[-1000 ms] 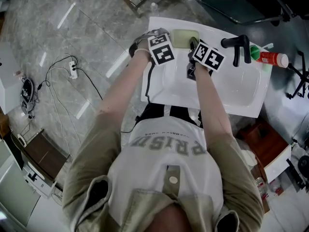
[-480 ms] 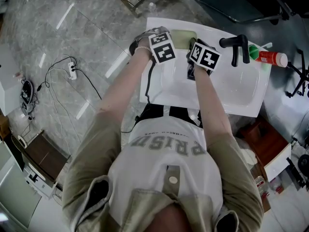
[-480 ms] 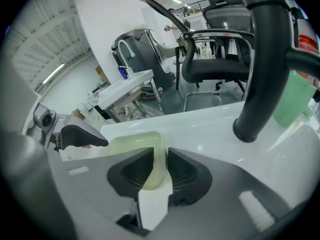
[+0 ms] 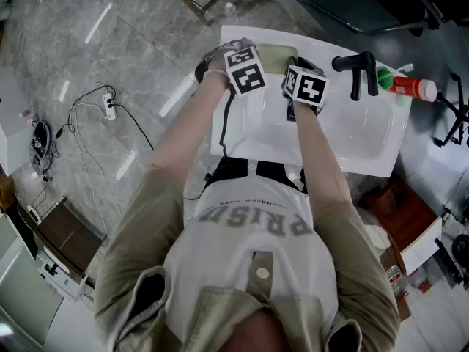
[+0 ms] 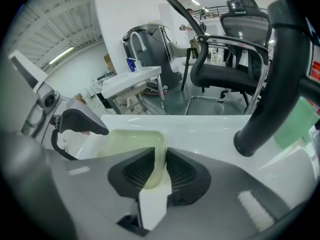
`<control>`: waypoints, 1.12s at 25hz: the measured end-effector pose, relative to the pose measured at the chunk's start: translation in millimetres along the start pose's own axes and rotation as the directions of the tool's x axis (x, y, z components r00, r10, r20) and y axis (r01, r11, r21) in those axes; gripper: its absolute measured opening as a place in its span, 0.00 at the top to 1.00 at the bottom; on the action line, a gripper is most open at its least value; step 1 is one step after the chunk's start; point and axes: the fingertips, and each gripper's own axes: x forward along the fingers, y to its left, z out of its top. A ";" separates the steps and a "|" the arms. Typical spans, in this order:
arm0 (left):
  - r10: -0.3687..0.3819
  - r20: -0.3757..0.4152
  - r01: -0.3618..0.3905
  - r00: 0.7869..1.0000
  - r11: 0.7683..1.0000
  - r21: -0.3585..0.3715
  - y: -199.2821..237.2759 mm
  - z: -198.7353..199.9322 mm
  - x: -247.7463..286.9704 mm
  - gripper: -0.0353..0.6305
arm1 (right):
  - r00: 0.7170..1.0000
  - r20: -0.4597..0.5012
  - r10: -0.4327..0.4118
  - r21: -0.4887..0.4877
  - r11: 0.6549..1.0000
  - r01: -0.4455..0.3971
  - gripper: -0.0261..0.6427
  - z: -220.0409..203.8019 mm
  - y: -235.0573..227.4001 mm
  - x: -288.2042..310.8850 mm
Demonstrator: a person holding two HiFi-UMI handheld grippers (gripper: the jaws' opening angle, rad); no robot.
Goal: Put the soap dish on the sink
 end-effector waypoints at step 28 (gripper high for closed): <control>0.030 0.027 -0.031 0.999 1.000 0.005 10.8 -1.1 -7.7 0.43 | 0.996 0.090 0.020 -0.045 0.999 -0.016 0.74 18.7 -0.6 -4.8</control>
